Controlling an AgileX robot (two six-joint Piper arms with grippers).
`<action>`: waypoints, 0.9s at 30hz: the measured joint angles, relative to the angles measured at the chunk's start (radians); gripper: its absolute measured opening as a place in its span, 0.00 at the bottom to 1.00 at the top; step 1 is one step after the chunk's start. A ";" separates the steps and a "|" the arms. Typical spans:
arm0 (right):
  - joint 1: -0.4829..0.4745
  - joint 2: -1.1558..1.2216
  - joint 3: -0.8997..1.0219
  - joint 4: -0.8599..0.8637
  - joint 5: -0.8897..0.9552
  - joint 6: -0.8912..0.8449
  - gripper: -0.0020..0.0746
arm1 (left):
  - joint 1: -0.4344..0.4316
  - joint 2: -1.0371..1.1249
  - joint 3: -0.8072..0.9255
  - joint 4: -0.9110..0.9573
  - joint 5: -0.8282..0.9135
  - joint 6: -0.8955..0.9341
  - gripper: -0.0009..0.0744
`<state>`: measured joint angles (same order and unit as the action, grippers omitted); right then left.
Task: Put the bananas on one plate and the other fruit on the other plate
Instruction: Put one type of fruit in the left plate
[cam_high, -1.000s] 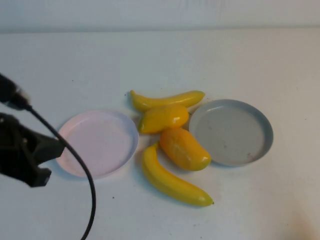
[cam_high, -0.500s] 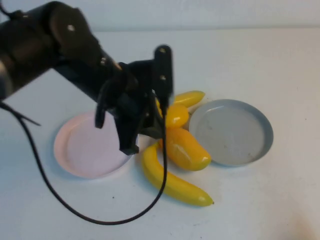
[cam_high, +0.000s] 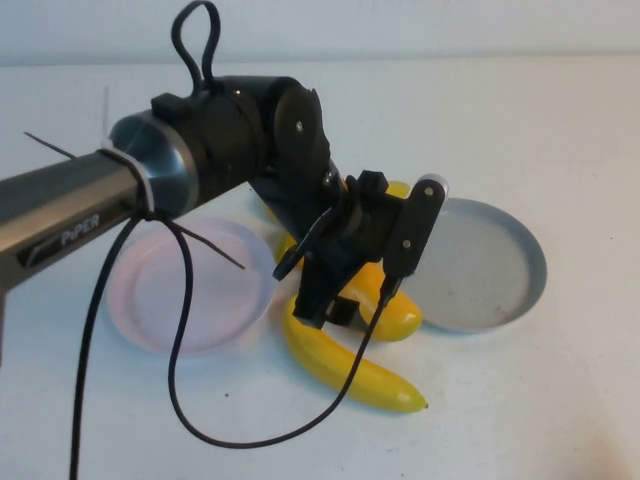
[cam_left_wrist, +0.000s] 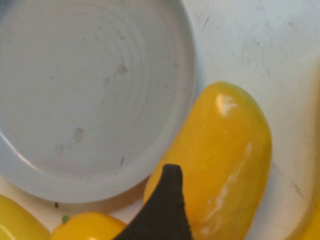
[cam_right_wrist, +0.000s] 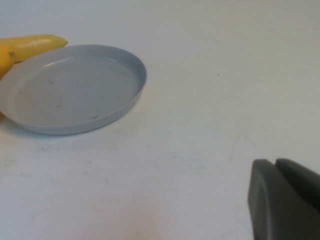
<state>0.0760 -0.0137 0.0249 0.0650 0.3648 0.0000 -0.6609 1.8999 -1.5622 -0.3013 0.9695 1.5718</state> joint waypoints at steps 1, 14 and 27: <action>0.000 0.000 0.000 0.000 0.000 0.000 0.01 | 0.000 0.011 0.000 0.002 -0.011 0.032 0.90; 0.000 0.000 0.000 0.000 0.000 0.000 0.00 | 0.000 0.107 0.000 0.019 -0.101 0.146 0.90; 0.000 0.000 0.000 0.000 0.000 0.000 0.00 | 0.000 0.128 0.000 0.019 -0.108 0.159 0.68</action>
<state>0.0760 -0.0137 0.0249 0.0650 0.3648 0.0000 -0.6609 2.0274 -1.5622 -0.2826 0.8613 1.7305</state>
